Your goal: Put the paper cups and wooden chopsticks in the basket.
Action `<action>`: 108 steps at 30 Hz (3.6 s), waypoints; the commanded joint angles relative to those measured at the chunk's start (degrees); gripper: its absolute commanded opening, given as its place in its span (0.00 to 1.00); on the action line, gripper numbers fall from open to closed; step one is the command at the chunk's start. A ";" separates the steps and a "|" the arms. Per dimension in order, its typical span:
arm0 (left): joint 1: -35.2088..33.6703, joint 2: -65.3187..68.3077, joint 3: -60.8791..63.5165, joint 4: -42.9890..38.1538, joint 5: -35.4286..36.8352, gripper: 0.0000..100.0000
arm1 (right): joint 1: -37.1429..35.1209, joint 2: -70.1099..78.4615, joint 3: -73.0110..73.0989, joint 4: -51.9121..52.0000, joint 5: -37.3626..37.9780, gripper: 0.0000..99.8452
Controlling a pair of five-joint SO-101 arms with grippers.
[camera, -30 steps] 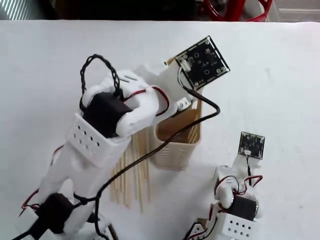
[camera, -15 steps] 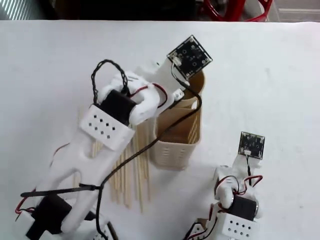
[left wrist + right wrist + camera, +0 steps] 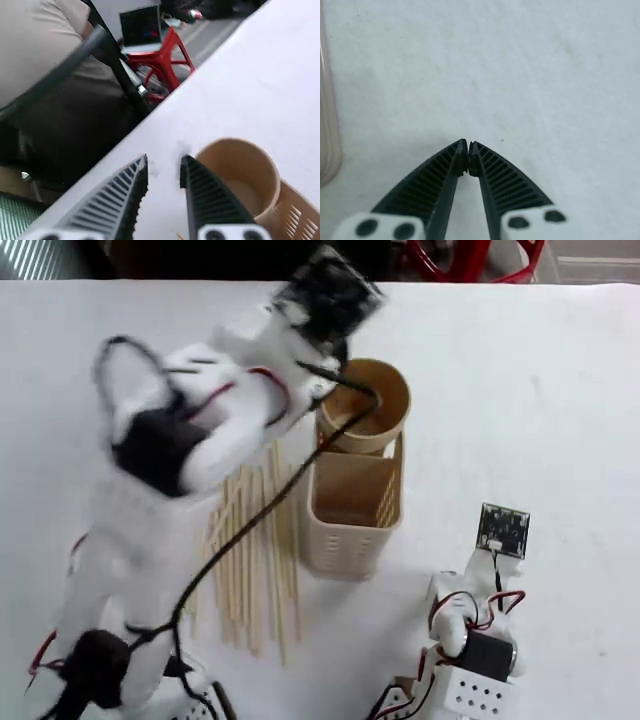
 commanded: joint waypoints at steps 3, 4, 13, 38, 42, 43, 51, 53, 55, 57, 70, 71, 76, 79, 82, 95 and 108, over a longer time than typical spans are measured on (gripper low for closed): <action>-10.24 -10.15 -7.38 13.80 1.49 0.04 | 0.31 -0.40 0.53 0.31 0.00 0.02; -13.67 -10.86 -4.92 15.21 2.90 0.02 | 0.31 -0.40 0.53 0.31 0.00 0.02; -29.85 -5.67 47.47 -3.69 7.91 0.15 | 0.31 -0.40 0.53 0.31 0.00 0.02; -19.74 15.60 61.36 -18.99 9.32 0.15 | 0.40 -0.40 0.53 0.31 0.00 0.02; -19.74 16.48 61.45 -20.31 9.32 0.13 | 0.40 -0.40 0.53 0.31 0.00 0.02; -19.74 16.75 61.36 -20.31 9.32 0.11 | 0.40 -0.40 0.53 0.31 0.00 0.02; -19.74 17.01 61.89 -22.24 9.41 0.05 | 0.40 -0.40 0.53 0.31 0.00 0.02; -19.82 17.01 61.89 -22.24 9.49 0.05 | 0.40 -0.40 0.53 0.31 0.00 0.02; -20.18 17.01 61.80 -22.24 9.76 0.05 | 0.40 -0.40 0.53 0.31 0.00 0.02; -20.26 17.01 61.63 -22.24 9.76 0.05 | 0.40 -0.40 0.53 0.31 0.00 0.02; -22.99 14.73 61.63 -22.24 12.13 0.02 | 0.40 -0.40 0.53 0.31 0.00 0.02; -22.99 13.85 61.89 -22.24 12.22 0.02 | 0.40 -0.40 0.53 0.31 0.00 0.02; -23.08 10.24 63.03 -22.33 12.31 0.02 | 0.40 -0.40 0.53 0.31 0.00 0.02; -23.08 7.16 64.26 -22.86 12.31 0.02 | 0.40 -0.40 0.53 0.31 0.00 0.02; -23.08 2.68 65.05 -23.03 12.31 0.02 | 0.40 -0.40 0.53 0.31 0.00 0.02; -17.45 -25.63 55.21 -17.58 12.22 0.03 | 0.40 -0.40 0.53 0.31 0.00 0.02; -0.40 -29.05 29.36 -13.54 14.59 0.03 | 0.40 -0.40 0.53 0.31 0.00 0.02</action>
